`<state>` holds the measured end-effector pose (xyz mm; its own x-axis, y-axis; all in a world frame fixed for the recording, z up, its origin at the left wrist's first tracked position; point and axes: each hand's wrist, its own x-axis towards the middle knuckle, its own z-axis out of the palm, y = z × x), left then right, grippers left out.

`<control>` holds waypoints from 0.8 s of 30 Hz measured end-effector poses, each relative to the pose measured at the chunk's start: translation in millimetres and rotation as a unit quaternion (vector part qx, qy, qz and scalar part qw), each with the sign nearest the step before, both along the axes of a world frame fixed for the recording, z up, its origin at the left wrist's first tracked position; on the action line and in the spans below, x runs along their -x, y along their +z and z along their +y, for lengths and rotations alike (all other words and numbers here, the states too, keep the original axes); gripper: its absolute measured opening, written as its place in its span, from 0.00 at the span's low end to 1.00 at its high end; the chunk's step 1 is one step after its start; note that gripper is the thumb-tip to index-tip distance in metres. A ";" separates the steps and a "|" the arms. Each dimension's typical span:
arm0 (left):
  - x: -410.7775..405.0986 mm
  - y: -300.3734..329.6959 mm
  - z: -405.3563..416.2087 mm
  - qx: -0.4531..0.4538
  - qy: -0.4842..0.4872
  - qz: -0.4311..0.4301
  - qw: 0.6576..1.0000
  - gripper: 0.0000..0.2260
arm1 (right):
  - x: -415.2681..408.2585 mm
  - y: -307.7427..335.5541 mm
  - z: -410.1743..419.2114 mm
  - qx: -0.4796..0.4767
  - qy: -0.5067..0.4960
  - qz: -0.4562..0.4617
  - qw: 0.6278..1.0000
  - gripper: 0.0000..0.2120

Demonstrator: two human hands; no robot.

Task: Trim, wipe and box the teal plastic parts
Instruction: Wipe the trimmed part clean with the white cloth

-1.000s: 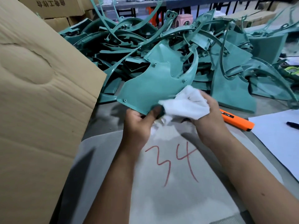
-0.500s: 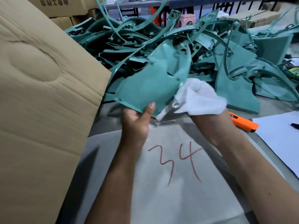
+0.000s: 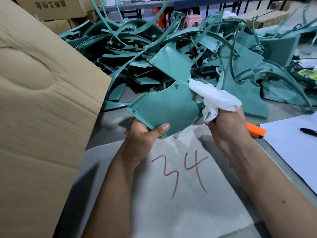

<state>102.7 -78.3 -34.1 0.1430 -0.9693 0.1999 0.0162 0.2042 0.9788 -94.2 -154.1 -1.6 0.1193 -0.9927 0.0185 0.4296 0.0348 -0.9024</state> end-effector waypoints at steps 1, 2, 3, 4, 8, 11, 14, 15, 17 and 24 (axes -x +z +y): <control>-3.0 1.4 1.5 -0.004 -0.004 -0.005 1.000 0.15 | 3.8 -0.3 -3.1 -0.016 -0.017 -0.006 1.000 0.05; -6.2 3.2 3.8 -0.009 -0.011 -0.009 1.000 0.16 | 9.3 1.2 -7.8 -0.030 -0.029 -0.023 0.999 0.03; -10.1 4.2 6.8 -0.014 -0.020 -0.012 1.000 0.17 | 15.6 3.8 -11.6 -0.045 -0.036 -0.043 0.997 0.06; -13.5 4.7 9.9 -0.020 -0.030 -0.010 0.999 0.17 | 22.5 6.7 -14.9 -0.058 -0.033 -0.069 0.995 0.13; -17.2 8.0 15.7 -0.032 -0.036 0.056 0.997 0.14 | 33.4 10.9 -18.5 -0.048 -0.037 -0.164 0.985 0.14; 1.0 10.9 8.2 -0.040 -0.033 0.164 0.985 0.14 | 13.2 5.3 -10.5 -0.060 0.010 -0.201 0.978 0.14; 24.0 17.2 2.4 -0.121 -0.012 0.307 0.944 0.19 | -13.5 -1.5 3.5 -0.071 0.099 -0.199 0.972 0.26; 25.8 18.4 2.1 -0.141 -0.009 0.349 0.926 0.19 | -20.7 -2.0 9.7 -0.032 0.121 -0.170 0.977 0.24; 22.7 21.3 1.6 -0.172 -0.010 0.400 0.900 0.15 | -27.2 -6.4 14.5 0.082 0.135 -0.067 0.985 0.10; 14.4 26.1 3.1 -0.220 0.015 0.332 0.917 0.07 | -7.5 -18.0 3.0 -0.033 0.010 -0.044 0.998 0.21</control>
